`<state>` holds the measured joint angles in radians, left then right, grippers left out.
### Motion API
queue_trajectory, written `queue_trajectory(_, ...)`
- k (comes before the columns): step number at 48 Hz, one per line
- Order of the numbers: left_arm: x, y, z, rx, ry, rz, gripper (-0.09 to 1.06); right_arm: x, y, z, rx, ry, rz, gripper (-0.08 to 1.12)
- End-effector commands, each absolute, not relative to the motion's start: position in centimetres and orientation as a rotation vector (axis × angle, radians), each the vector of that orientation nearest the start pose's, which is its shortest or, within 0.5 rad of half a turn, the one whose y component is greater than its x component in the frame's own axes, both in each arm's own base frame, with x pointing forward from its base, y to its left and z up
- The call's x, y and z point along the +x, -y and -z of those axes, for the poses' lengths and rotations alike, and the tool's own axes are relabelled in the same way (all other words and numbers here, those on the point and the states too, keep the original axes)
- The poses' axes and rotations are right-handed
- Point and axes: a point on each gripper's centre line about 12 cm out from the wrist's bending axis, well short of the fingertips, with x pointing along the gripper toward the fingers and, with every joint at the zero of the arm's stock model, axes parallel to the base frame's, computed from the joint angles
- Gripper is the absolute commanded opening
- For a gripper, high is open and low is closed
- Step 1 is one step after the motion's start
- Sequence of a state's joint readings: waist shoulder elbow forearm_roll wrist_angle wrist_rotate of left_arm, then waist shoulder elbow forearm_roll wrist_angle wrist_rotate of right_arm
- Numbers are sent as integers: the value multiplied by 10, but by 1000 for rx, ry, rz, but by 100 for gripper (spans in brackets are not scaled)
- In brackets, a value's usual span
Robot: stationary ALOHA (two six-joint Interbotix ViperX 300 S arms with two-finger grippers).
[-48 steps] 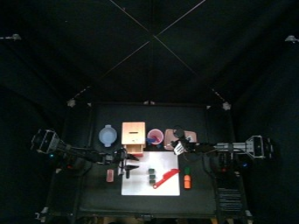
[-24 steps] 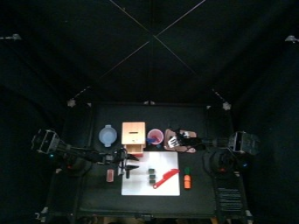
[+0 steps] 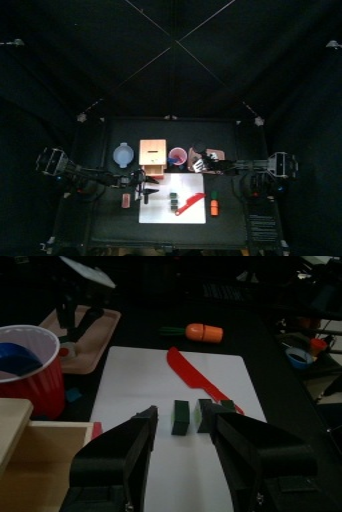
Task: Place sushi on board then cut the sushi with the knife then place the pieces on the plate
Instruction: Place the 4 sushi pieces on the plate
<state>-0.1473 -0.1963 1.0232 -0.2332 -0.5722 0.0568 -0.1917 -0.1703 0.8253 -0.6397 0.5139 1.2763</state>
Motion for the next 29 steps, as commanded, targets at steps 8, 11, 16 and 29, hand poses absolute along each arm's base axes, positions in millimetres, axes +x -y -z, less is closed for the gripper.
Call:
queue_trajectory(8,320,33,-189,-105,-235,6,80,305,18,-189,390,-811,515,87)
queue_trajectory(11,321,33,-190,-105,-234,6,80,311,0,-191,332,-800,436,87)
queue_trajectory(16,321,33,-190,-103,-232,5,80,323,-29,-189,230,-776,290,87)
queue_trajectory(29,323,32,-187,-105,-241,3,80,364,-55,-174,186,-770,168,87)
